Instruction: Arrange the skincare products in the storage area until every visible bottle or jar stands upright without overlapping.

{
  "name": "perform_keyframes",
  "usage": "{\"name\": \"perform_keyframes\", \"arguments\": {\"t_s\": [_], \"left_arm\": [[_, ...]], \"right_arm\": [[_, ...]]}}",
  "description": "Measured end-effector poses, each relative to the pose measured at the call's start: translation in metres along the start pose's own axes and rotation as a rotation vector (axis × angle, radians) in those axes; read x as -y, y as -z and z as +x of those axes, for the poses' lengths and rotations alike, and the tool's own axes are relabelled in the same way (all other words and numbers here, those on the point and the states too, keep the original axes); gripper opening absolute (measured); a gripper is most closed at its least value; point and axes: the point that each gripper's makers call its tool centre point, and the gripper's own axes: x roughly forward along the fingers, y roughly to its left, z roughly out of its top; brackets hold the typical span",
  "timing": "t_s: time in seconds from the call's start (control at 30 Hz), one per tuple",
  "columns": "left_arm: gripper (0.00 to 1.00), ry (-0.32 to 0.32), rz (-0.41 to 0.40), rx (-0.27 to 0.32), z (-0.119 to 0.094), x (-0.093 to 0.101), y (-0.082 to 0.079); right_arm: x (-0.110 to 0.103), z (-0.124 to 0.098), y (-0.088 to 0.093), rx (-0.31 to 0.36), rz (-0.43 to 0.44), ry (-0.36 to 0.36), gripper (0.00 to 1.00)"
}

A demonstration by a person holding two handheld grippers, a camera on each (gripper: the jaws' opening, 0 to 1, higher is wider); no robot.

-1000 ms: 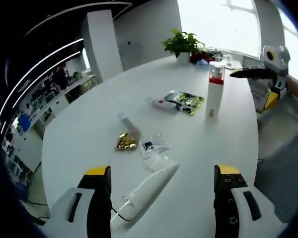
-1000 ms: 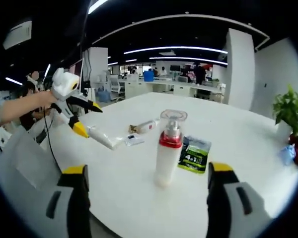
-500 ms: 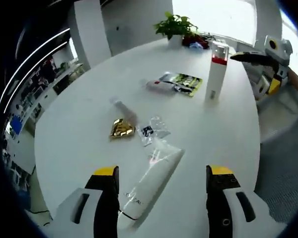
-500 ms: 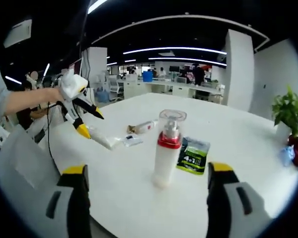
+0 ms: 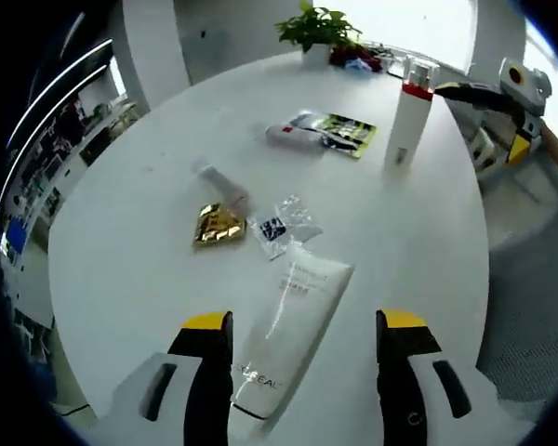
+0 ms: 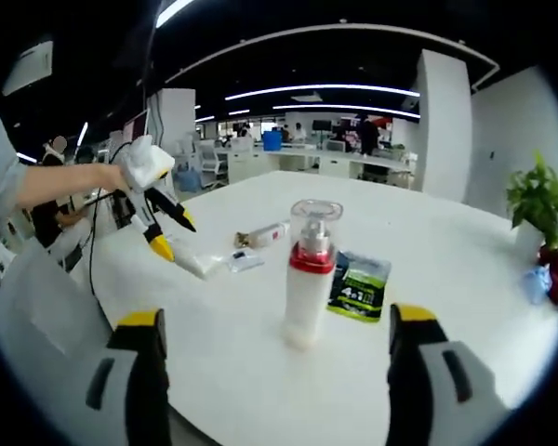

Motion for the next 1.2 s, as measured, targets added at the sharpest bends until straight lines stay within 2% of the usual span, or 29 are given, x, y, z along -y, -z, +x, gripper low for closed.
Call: {"name": "perform_keyframes", "arguments": {"t_s": [0.1, 0.23, 0.4, 0.63, 0.8, 1.1, 1.2], "left_arm": [[0.55, 0.022, 0.013, -0.052, 0.004, -0.001, 0.008], [0.49, 0.034, 0.022, -0.073, 0.008, -0.003, 0.012], [0.47, 0.044, 0.028, -0.102, 0.013, -0.005, 0.017], [0.44, 0.052, 0.029, -0.120, 0.018, -0.005, 0.021], [0.41, 0.062, 0.018, -0.109, 0.020, -0.003, 0.019], [0.36, 0.049, 0.045, -0.119, 0.025, -0.004, 0.019], [0.35, 0.049, 0.032, -0.122, 0.026, -0.006, 0.020]], "right_arm": [[0.001, 0.000, -0.001, 0.006, 0.014, 0.005, 1.00], [0.002, 0.000, -0.001, 0.009, 0.027, 0.006, 1.00], [0.000, 0.001, 0.002, -0.011, 0.014, 0.003, 1.00], [0.000, 0.001, 0.004, -0.018, 0.013, 0.007, 1.00], [0.000, 0.001, 0.003, -0.017, 0.003, 0.010, 1.00], [-0.002, 0.003, 0.005, -0.026, -0.002, -0.002, 1.00], [-0.002, 0.003, 0.006, -0.032, -0.008, -0.002, 1.00]]}}
